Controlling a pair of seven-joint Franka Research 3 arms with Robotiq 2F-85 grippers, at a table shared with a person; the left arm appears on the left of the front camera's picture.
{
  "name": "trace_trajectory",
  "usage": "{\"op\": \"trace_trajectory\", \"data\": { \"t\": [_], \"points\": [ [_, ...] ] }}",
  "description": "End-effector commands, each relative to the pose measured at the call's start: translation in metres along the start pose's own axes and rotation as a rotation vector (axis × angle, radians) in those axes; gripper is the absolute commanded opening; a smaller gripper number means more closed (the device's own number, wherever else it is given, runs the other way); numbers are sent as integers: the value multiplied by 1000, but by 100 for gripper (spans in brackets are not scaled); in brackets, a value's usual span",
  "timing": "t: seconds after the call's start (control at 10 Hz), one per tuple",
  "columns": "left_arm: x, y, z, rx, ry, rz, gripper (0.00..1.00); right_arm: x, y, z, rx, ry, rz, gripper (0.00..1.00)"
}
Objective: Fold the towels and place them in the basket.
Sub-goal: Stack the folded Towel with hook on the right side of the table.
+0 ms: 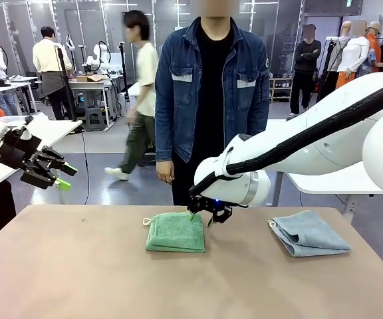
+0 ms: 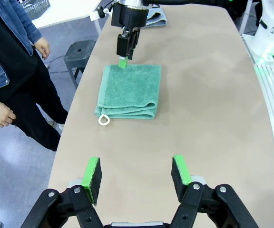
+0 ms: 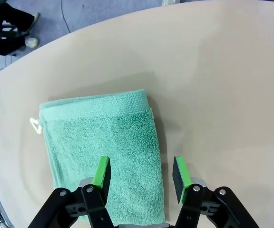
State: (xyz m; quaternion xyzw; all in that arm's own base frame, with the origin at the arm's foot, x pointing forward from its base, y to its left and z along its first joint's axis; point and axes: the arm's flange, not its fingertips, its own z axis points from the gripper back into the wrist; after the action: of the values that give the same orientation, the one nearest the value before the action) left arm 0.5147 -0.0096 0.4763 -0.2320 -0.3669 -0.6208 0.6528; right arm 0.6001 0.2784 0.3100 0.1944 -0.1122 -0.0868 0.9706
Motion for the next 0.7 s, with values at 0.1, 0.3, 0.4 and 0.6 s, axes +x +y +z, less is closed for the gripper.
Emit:
{"op": "trace_trajectory", "data": {
  "t": [0.1,0.3,0.4,0.6],
  "points": [
    [2,1,2,2,14,3,75,6,-7,-9,31,20,85,67],
    [2,1,2,2,14,3,75,6,-8,-13,41,41,108,67],
    [2,1,2,2,14,3,75,5,-9,-15,57,61,112,67],
    [2,1,2,2,14,3,75,4,-9,-17,84,91,122,67]
  ]
}}
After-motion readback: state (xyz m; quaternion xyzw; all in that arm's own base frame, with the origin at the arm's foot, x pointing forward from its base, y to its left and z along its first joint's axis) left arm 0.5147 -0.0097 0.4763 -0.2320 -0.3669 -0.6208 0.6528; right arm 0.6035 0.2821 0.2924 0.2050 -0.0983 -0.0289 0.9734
